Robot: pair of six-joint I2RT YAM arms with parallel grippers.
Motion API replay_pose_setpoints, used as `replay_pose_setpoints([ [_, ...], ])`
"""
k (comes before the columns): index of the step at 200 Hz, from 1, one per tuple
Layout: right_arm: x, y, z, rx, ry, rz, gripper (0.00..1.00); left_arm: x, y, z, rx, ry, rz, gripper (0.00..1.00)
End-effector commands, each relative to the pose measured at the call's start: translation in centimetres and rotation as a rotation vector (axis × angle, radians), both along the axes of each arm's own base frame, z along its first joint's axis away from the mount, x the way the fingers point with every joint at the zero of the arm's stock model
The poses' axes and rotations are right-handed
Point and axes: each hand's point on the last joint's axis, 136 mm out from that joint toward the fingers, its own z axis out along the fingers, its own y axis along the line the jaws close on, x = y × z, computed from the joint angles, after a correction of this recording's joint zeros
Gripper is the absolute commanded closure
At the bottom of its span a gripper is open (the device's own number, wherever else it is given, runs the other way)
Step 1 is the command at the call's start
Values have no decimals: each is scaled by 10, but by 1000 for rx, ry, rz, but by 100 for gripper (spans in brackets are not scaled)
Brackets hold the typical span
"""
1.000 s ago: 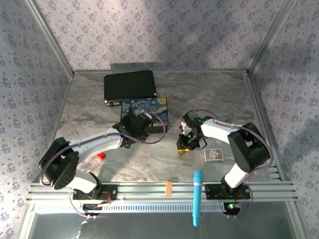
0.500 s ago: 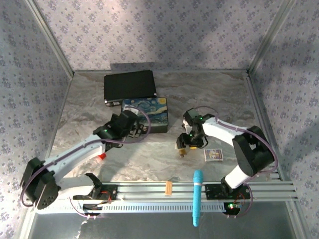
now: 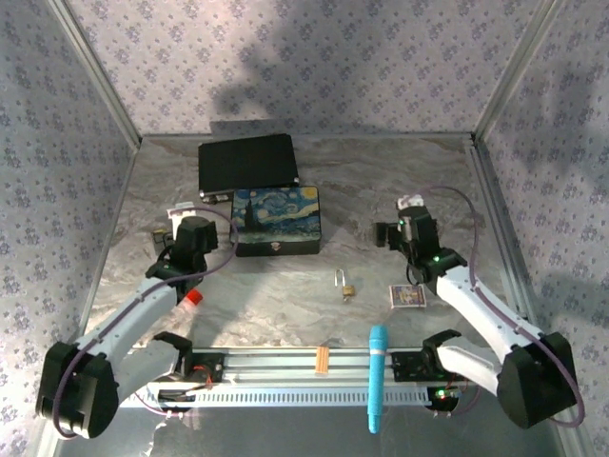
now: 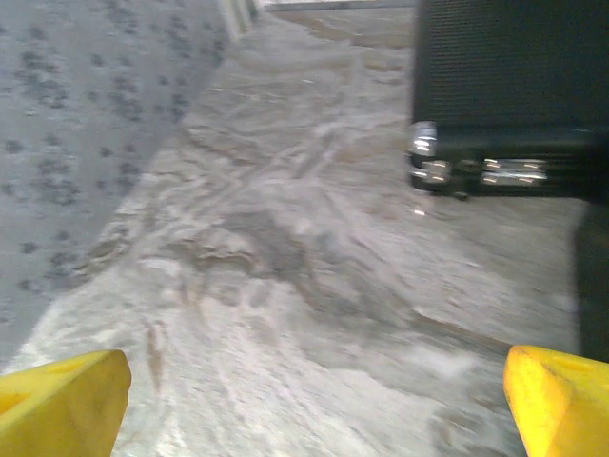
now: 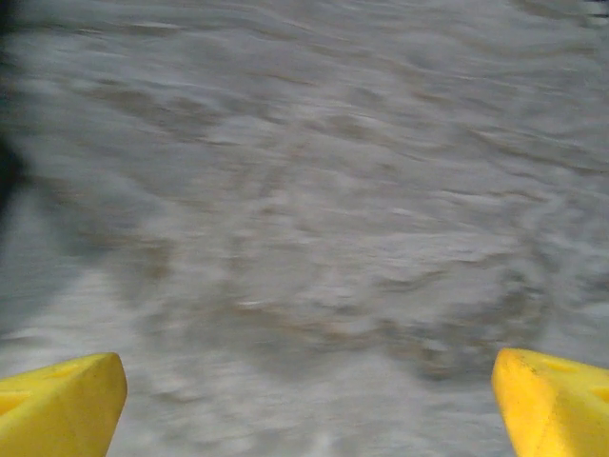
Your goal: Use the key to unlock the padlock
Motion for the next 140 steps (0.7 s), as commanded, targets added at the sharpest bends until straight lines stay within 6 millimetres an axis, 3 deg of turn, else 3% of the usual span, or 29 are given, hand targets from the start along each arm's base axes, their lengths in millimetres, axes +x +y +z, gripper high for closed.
replay_pose_setpoints([
  [1, 13, -52, 2, -125, -115, -130, 1, 10, 30, 13, 65, -103, 114, 0],
  [22, 14, -89, -15, -39, -162, -228, 1, 17, 51, -9, 11, -104, 133, 0],
  [46, 15, -108, -24, 28, -245, -254, 1, 30, 64, -38, -115, -153, 100, 0],
  [69, 22, -106, -25, 39, -288, -229, 1, 50, 61, -34, -144, -208, 26, 0],
  [90, 35, -99, -32, 68, -293, -195, 3, 68, 63, -46, -171, -195, -4, 0],
  [112, 51, -92, -38, 31, -256, -146, 2, 69, 56, -47, -164, -189, -36, 0],
  [140, 63, -94, -62, 33, -225, -157, 1, 75, 36, -55, -159, -176, -152, 0],
])
